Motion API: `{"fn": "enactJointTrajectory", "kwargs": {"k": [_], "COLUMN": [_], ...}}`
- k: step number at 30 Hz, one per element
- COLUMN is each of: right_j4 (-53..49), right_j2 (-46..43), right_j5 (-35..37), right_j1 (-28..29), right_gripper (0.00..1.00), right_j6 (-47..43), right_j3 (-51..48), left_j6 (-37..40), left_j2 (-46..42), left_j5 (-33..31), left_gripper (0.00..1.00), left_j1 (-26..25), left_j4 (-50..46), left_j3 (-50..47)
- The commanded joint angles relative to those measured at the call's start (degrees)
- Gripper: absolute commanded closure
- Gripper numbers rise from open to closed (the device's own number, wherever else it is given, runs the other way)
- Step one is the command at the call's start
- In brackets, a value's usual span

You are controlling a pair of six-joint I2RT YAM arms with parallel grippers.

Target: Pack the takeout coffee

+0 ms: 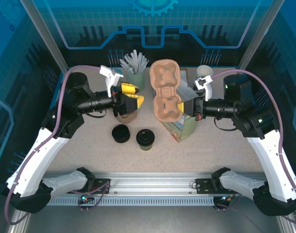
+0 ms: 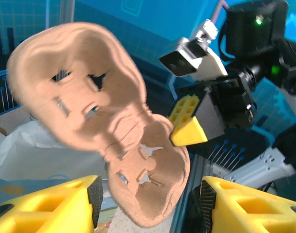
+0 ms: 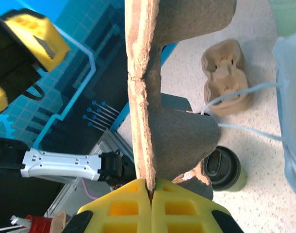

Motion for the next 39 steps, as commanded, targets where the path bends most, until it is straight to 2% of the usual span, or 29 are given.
{"fn": "enactJointTrajectory", "kwargs": {"k": [1, 7, 14, 25, 39], "right_j4": [-5.8, -9.0, -10.1, -10.5, -10.5], "right_j2": [0.8, 2.3, 2.7, 2.4, 2.4], "right_j5": [-1.3, -0.4, 0.6, 0.7, 0.4], "right_j1": [1.4, 4.2, 6.4, 6.9, 7.0], "right_gripper": [1.00, 1.00, 1.00, 1.00, 1.00], "right_j6": [-0.6, -1.8, -2.1, -2.5, -2.9], "right_j3": [2.1, 2.9, 2.7, 1.2, -0.3], "left_j6": [12.7, 22.3, 32.1, 35.0, 36.7], "left_j2": [2.9, 9.5, 13.9, 16.0, 18.2], "left_j5": [-8.0, -17.6, -26.9, -33.0, -35.3], "left_gripper": [0.42, 0.42, 0.40, 0.43, 0.45], "left_j1": [-5.0, -13.1, -19.0, -20.2, -22.0], "left_j4": [-9.1, -16.8, -20.6, -19.9, -18.5], "left_j3": [5.2, 12.1, 14.5, 13.4, 13.5]}}
